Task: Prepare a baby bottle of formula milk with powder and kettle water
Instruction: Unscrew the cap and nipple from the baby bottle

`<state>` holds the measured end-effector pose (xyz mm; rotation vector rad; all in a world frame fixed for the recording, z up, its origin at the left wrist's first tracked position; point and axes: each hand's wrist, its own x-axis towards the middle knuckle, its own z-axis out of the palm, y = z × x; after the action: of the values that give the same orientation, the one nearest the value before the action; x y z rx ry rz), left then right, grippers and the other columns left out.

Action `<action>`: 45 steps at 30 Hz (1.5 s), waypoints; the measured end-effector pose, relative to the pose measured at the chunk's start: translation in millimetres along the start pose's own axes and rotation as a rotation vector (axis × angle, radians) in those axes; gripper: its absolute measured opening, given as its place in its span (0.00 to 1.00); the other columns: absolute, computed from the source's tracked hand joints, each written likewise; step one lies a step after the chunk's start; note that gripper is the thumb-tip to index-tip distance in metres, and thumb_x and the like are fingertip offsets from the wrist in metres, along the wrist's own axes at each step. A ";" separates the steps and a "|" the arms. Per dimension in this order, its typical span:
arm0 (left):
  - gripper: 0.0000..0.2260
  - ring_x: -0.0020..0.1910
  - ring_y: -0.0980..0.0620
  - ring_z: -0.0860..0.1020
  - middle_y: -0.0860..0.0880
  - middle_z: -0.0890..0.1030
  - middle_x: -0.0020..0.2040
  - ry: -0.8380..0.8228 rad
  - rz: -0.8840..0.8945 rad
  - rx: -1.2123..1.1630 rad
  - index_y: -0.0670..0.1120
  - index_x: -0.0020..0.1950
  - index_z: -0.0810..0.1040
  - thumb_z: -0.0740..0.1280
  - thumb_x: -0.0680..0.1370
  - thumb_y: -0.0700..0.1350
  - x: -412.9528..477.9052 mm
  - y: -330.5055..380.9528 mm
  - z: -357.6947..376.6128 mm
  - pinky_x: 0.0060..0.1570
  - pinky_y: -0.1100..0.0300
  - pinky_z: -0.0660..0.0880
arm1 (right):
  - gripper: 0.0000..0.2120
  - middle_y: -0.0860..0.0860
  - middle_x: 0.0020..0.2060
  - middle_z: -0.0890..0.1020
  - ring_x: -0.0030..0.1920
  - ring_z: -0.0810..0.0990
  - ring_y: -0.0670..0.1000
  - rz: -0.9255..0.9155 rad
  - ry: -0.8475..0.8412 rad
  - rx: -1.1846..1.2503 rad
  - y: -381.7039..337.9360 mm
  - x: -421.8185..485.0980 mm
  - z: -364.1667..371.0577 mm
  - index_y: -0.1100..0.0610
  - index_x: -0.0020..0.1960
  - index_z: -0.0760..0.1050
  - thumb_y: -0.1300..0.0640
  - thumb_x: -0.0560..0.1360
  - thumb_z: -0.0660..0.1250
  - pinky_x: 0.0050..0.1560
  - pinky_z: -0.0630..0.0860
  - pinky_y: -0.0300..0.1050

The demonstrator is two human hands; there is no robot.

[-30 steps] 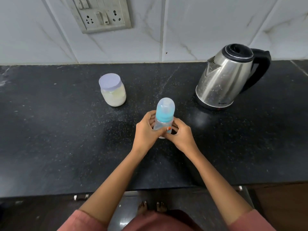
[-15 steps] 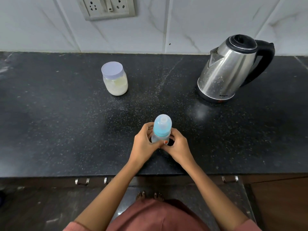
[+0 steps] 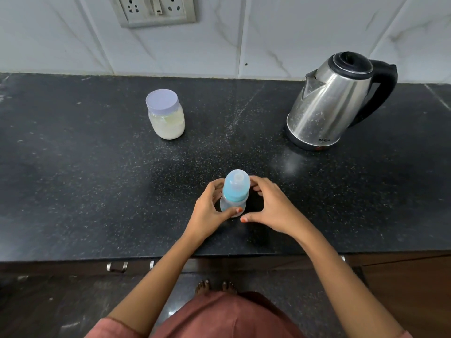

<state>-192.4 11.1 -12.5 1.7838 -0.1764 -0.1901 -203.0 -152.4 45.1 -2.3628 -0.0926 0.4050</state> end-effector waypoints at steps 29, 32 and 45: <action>0.19 0.49 0.59 0.79 0.54 0.81 0.48 -0.044 0.015 0.104 0.57 0.53 0.72 0.75 0.66 0.48 7.8 -12.8 4.1 0.49 0.57 0.77 | 0.22 0.54 0.55 0.76 0.54 0.77 0.56 -0.213 -0.166 -0.655 -78.1 23.4 -22.8 0.54 0.60 0.74 0.59 0.67 0.73 0.43 0.69 0.44; 0.20 0.48 0.64 0.78 0.58 0.80 0.46 -0.041 0.019 0.106 0.55 0.53 0.71 0.75 0.67 0.43 7.3 -10.5 3.3 0.48 0.65 0.75 | 0.21 0.54 0.53 0.77 0.53 0.77 0.56 -0.255 -0.215 -0.670 -76.8 27.3 -26.1 0.54 0.58 0.75 0.60 0.66 0.73 0.47 0.74 0.47; 0.19 0.45 0.69 0.76 0.60 0.78 0.44 -0.034 0.019 0.117 0.56 0.49 0.71 0.76 0.67 0.40 6.9 -7.0 3.0 0.46 0.72 0.73 | 0.18 0.50 0.57 0.73 0.57 0.71 0.51 -0.529 -0.482 -0.861 -72.7 38.2 -47.8 0.53 0.59 0.73 0.59 0.70 0.69 0.53 0.71 0.47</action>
<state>-186.2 8.2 -20.2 1.8953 -0.2330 -0.1995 -148.3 -123.5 117.2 -2.8331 -1.3122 0.7632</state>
